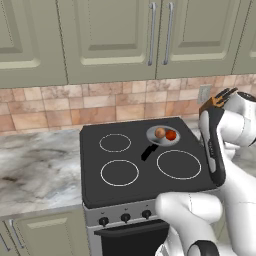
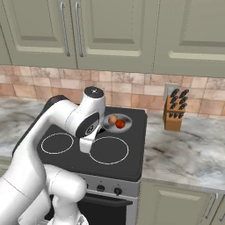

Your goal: Place the pan on the rear right burner on the stove. Then place the tomato and the onion in the pan and turn on the rear right burner.

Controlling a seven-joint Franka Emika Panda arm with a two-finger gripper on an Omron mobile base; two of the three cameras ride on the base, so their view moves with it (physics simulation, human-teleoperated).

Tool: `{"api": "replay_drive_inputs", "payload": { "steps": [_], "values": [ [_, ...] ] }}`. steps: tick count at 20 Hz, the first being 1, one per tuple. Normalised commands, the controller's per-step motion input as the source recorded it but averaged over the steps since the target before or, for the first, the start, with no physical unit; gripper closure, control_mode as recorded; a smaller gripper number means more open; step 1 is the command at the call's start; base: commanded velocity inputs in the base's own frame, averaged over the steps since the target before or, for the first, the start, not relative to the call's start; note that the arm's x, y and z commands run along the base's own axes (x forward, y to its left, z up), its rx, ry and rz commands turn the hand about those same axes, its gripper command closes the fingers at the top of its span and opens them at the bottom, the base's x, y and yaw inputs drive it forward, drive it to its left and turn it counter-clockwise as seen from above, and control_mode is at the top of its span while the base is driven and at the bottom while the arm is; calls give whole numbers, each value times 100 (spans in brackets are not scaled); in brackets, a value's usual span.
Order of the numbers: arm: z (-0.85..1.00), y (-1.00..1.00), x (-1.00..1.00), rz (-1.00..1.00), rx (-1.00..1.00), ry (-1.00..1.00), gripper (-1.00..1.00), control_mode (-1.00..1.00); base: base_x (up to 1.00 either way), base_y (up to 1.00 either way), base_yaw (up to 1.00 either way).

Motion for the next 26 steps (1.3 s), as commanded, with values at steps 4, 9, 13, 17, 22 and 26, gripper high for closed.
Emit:
{"api": "replay_drive_inputs", "payload": {
  "steps": [4,9,13,17,22,26],
  "values": [
    [0,33,-6,22,-14,-16,-100,-100,0,0,0],
    [0,30,-1,27,-16,-5,-100,-100,0,0,0],
    [0,20,-2,38,-13,2,-100,-100,0,0,0],
    [0,22,-4,33,-13,3,-100,-100,0,0,0],
    [0,39,0,24,-17,11,-100,-100,0,0,0],
    [0,49,-1,16,-20,9,-100,-100,0,0,0]
  ]
}}
